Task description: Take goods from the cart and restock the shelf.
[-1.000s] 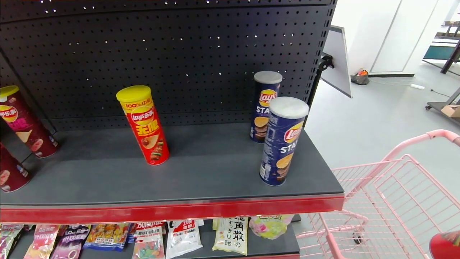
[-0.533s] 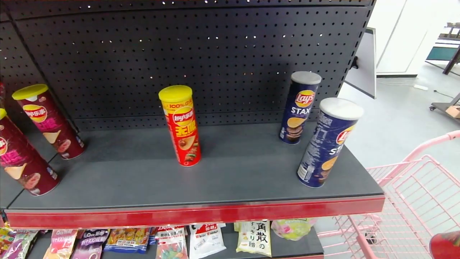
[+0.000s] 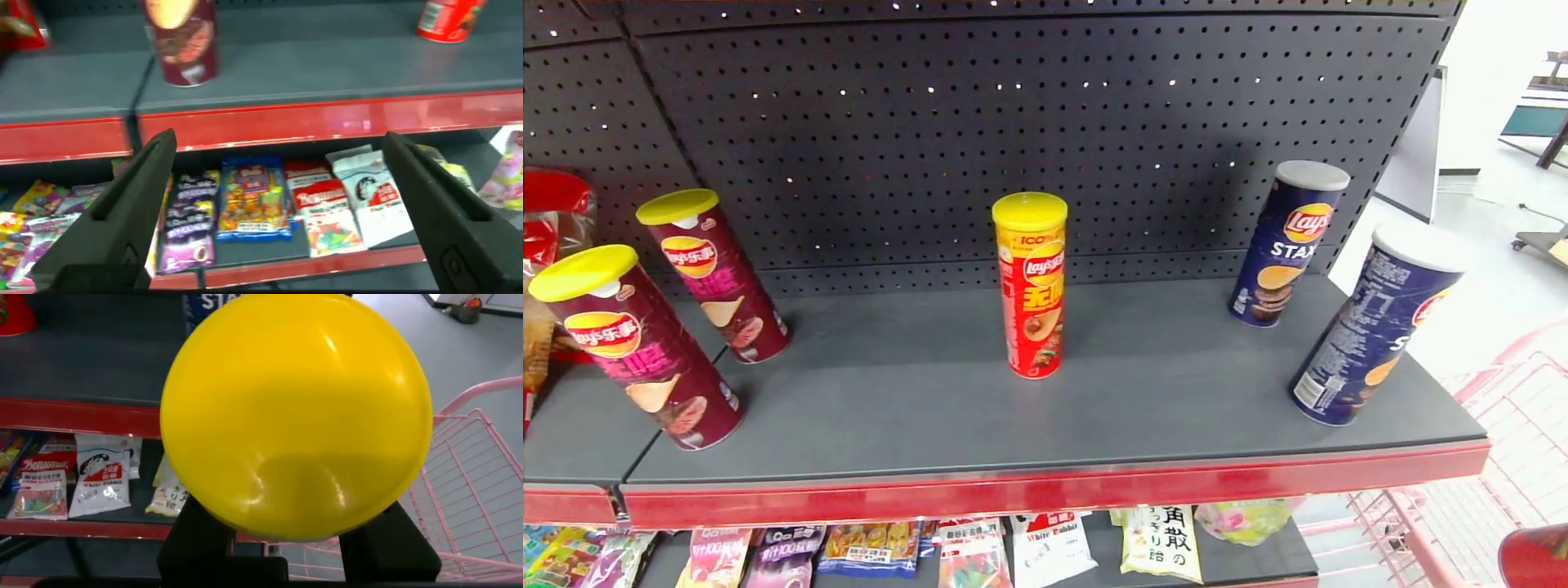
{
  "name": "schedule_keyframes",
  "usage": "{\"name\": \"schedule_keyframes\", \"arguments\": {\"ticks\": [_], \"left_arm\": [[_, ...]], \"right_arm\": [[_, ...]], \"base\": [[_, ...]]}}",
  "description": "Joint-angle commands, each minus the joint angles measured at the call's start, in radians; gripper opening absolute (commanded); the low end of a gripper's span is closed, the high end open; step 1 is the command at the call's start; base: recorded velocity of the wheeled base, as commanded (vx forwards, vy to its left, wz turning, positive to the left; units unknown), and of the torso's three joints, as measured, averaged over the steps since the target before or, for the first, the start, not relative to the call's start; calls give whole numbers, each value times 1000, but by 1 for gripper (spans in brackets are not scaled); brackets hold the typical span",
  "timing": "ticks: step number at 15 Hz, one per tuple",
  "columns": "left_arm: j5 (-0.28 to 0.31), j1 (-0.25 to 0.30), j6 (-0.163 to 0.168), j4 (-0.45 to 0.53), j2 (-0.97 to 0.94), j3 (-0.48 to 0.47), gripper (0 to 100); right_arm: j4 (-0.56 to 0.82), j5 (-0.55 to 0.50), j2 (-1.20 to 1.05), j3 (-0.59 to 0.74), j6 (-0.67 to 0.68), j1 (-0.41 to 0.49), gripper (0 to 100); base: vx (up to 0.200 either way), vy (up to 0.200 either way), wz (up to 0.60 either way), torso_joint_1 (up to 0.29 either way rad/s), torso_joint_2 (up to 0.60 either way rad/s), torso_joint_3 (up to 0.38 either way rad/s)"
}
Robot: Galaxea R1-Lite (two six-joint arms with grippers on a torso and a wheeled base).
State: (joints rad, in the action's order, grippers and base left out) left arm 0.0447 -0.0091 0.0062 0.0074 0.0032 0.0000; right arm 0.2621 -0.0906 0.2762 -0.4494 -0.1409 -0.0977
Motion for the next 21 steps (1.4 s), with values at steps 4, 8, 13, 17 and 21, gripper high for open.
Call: {"name": "schedule_keyframes", "arguments": {"ticks": [4,8,13,17,21], "left_arm": [[0,0,1,0,1,0,100],[0,0,0,0,1,0,100],[0,-5,-2,2,23,0,100],[101,-18,100,-1,50,-5,100],[106,-18,97,-11,49,-2,100]], "right_arm": [[0,0,1,0,-2,1,0],[2,0,-31,20,-3,1,0],[-4,3,-86,41,-5,-1,0],[-1,5,-169,81,-22,3,0],[-3,29,-158,89,-23,-7,0]], "base": [[0,150,0,-1,3,2],[0,0,0,0,0,0],[0,0,0,0,0,0],[0,0,0,0,0,0],[0,0,0,0,0,0]]}}
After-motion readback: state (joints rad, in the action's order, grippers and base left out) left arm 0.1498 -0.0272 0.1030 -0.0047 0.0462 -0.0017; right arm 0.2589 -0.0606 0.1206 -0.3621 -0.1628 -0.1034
